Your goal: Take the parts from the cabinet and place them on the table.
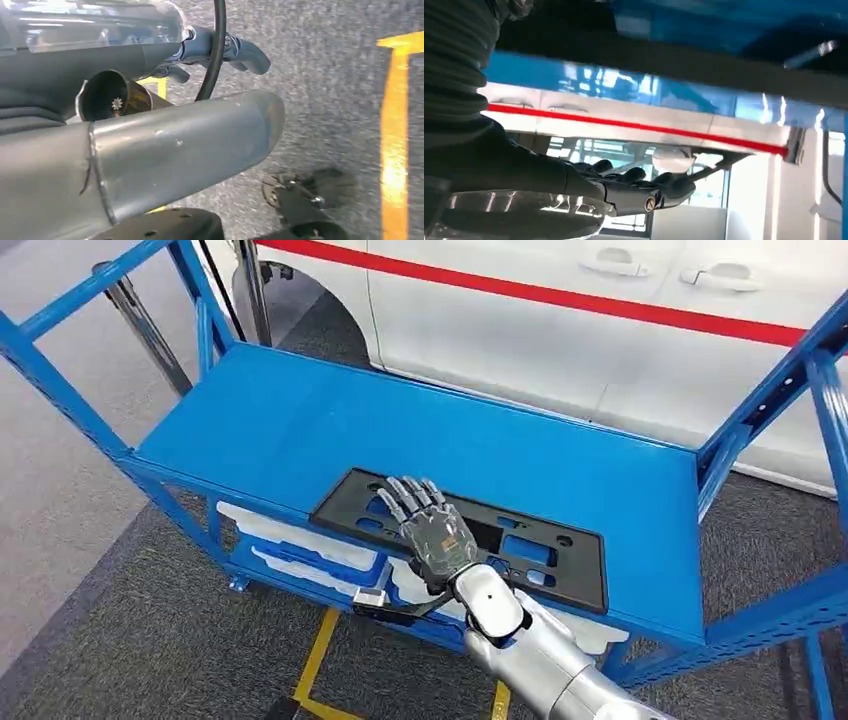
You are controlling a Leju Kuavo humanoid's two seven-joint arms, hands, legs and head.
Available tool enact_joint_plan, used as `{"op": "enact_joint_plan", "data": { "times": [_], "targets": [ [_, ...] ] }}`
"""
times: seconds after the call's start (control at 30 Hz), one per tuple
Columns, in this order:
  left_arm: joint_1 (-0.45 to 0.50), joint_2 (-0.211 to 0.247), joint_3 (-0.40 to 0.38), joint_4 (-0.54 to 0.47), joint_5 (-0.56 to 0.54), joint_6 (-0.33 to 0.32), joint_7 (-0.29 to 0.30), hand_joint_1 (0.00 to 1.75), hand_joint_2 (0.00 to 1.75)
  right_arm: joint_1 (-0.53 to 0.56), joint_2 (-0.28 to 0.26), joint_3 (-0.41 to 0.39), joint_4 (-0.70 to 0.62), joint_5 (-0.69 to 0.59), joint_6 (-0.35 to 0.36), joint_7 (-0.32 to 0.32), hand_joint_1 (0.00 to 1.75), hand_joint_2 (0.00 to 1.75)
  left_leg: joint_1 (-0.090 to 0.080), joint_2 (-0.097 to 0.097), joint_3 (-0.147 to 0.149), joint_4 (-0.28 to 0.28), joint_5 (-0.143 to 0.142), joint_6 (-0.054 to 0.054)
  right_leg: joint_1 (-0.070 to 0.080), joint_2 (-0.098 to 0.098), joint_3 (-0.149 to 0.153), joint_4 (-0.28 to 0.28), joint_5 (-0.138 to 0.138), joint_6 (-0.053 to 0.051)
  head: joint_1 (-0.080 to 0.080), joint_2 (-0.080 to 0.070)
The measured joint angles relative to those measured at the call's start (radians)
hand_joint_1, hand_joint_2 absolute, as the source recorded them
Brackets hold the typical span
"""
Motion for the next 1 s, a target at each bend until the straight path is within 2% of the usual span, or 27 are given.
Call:
{"op": "enact_joint_plan", "data": {
  "times": [0.03,0.07,0.13,0.17,0.2,0.27,0.3,0.33,0.47,0.5,0.57,0.63,0.67,0.73,0.87,0.9,0.93,1.0],
  "targets": [
    [0.001,0.000,0.001,0.000,0.001,0.000,-0.001,0.00,0.00,0.003,-0.001,-0.002,0.007,0.000,0.000,0.000,0.02,1.75,0.000,-0.001,0.001,0.002,-0.002,0.000,0.000,0.000,-0.015,0.012,0.014,0.001,-0.001,0.000],
    [0.003,0.000,0.002,0.000,0.002,0.000,-0.002,0.00,0.00,0.003,-0.003,-0.004,0.013,0.000,0.000,0.000,0.00,1.75,0.000,-0.003,0.003,0.005,-0.007,-0.001,-0.002,0.000,-0.007,-0.025,0.055,0.001,0.000,0.000],
    [0.003,0.000,0.006,0.000,0.007,-0.001,-0.004,0.00,0.00,-0.001,-0.003,-0.006,0.020,-0.001,0.001,0.000,0.00,1.75,0.000,-0.004,0.007,0.017,-0.018,-0.006,-0.005,0.000,0.059,-0.185,0.155,-0.003,0.000,0.000],
    [0.003,0.000,0.007,0.000,0.008,-0.003,-0.008,0.00,0.00,-0.002,-0.003,-0.008,0.022,-0.002,0.003,0.000,0.00,1.75,0.000,-0.004,0.007,0.023,-0.025,-0.010,-0.004,0.000,0.085,-0.253,0.170,-0.008,0.000,0.000],
    [0.001,0.000,0.008,0.000,0.011,-0.004,-0.010,0.00,0.00,-0.005,-0.002,-0.009,0.025,-0.002,0.008,0.000,0.00,1.75,-0.008,-0.005,0.003,0.031,-0.030,-0.017,0.003,0.001,0.095,-0.267,0.159,-0.010,0.000,0.000],
    [0.003,0.000,0.012,0.000,0.016,-0.007,-0.016,0.00,0.00,-0.005,-0.002,-0.010,0.032,-0.002,0.014,0.000,0.00,1.75,-0.007,-0.005,0.003,0.027,-0.028,-0.024,0.001,0.004,0.096,-0.269,0.162,-0.016,-0.001,0.000],
    [0.004,0.000,0.016,0.000,0.017,-0.007,-0.018,0.00,0.00,-0.005,-0.002,-0.010,0.036,-0.004,0.017,0.000,0.00,1.75,-0.007,-0.004,0.004,0.029,-0.031,-0.013,0.000,0.006,0.097,-0.273,0.163,-0.016,-0.002,0.000],
    [0.004,0.000,0.017,0.000,0.017,-0.007,-0.020,0.00,0.00,-0.005,0.000,-0.010,0.039,-0.004,0.019,0.000,0.00,1.75,-0.007,-0.004,0.005,0.028,-0.030,-0.012,0.001,0.006,0.097,-0.273,0.163,-0.016,-0.002,0.000],
    [0.004,0.000,0.019,0.000,0.017,-0.007,-0.023,0.00,0.00,-0.006,0.003,-0.010,0.045,-0.006,0.024,-0.001,0.00,1.75,-0.007,-0.004,0.009,0.019,-0.028,-0.014,0.001,0.005,0.097,-0.272,0.160,-0.021,-0.002,0.000],
    [0.004,0.000,0.019,0.000,0.017,-0.007,-0.024,0.00,0.00,-0.006,0.003,-0.010,0.047,-0.006,0.026,-0.001,0.05,1.75,-0.007,-0.004,0.009,0.018,-0.027,-0.016,0.002,0.005,0.097,-0.271,0.160,-0.022,-0.002,0.000],
    [0.004,0.000,0.020,0.000,0.017,-0.007,-0.026,0.00,0.00,-0.007,0.003,-0.011,0.050,-0.012,0.029,0.001,0.00,1.75,-0.007,-0.004,0.010,0.016,-0.026,-0.019,0.002,0.005,0.097,-0.271,0.160,-0.023,-0.002,0.000],
    [0.005,0.000,0.022,0.000,0.017,-0.007,-0.026,0.00,0.00,-0.007,0.003,-0.012,0.052,-0.014,0.027,0.015,0.02,1.75,-0.007,-0.004,0.010,0.015,-0.026,-0.025,0.002,0.005,0.097,-0.271,0.160,-0.023,-0.001,0.000],
    [0.005,0.000,0.023,0.000,0.017,-0.007,-0.027,0.00,0.00,-0.007,0.003,-0.014,0.054,-0.014,0.027,0.026,0.10,1.75,-0.007,-0.004,0.010,0.015,-0.026,-0.026,0.002,0.005,0.097,-0.271,0.161,-0.024,-0.002,0.000],
    [0.005,0.000,0.026,0.000,0.018,-0.006,-0.029,0.00,0.00,-0.005,0.005,-0.021,0.057,-0.014,0.027,0.050,0.10,1.75,-0.007,-0.004,0.010,0.015,-0.025,-0.030,0.001,0.005,0.097,-0.271,0.161,-0.024,-0.002,0.000],
    [0.008,0.000,0.034,0.000,0.018,-0.006,-0.031,0.00,0.00,-0.003,0.007,-0.031,0.064,-0.013,0.027,0.077,0.10,1.75,-0.008,-0.004,0.010,0.016,-0.025,-0.030,0.001,0.005,0.099,-0.272,0.162,-0.024,-0.001,0.000],
    [0.008,0.000,0.035,0.000,0.018,-0.006,-0.031,0.00,0.00,-0.003,0.007,-0.033,0.065,-0.012,0.027,0.077,0.49,1.75,-0.008,-0.004,0.010,0.016,-0.025,-0.030,0.000,0.005,0.099,-0.272,0.162,-0.024,-0.001,0.000],
    [0.009,0.000,0.035,0.000,0.018,-0.006,-0.031,0.00,0.00,-0.002,0.008,-0.035,0.066,-0.012,0.027,0.078,1.26,1.75,-0.009,-0.004,0.010,0.017,-0.025,-0.030,0.000,0.005,0.100,-0.272,0.162,-0.023,-0.001,0.000],
    [0.010,0.000,0.037,0.000,0.018,-0.006,-0.031,0.00,0.00,0.000,0.008,-0.037,0.071,-0.012,0.027,0.081,1.61,1.75,-0.009,-0.004,0.010,0.018,-0.025,-0.030,0.000,0.005,0.101,-0.273,0.163,-0.022,-0.001,0.000]
  ]
}}
